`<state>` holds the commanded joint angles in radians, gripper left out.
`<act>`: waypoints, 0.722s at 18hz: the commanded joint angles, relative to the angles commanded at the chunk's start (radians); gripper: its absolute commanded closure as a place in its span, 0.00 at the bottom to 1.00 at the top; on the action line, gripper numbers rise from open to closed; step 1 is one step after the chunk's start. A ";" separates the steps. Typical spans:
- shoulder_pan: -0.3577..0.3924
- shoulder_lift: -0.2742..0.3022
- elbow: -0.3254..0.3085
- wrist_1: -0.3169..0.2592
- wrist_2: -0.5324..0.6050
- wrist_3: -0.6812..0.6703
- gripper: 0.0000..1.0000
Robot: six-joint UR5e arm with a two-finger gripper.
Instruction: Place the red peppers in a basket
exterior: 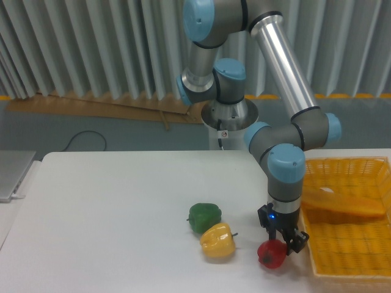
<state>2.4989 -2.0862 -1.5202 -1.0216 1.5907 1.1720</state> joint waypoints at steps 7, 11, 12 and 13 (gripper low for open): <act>0.000 0.043 0.008 0.000 -0.011 -0.015 0.00; 0.002 0.028 0.021 0.002 -0.015 -0.022 0.00; 0.000 0.019 0.029 0.002 -0.015 -0.023 0.00; -0.002 0.018 0.032 0.002 -0.015 -0.031 0.00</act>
<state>2.4973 -2.0678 -1.4880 -1.0201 1.5754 1.1414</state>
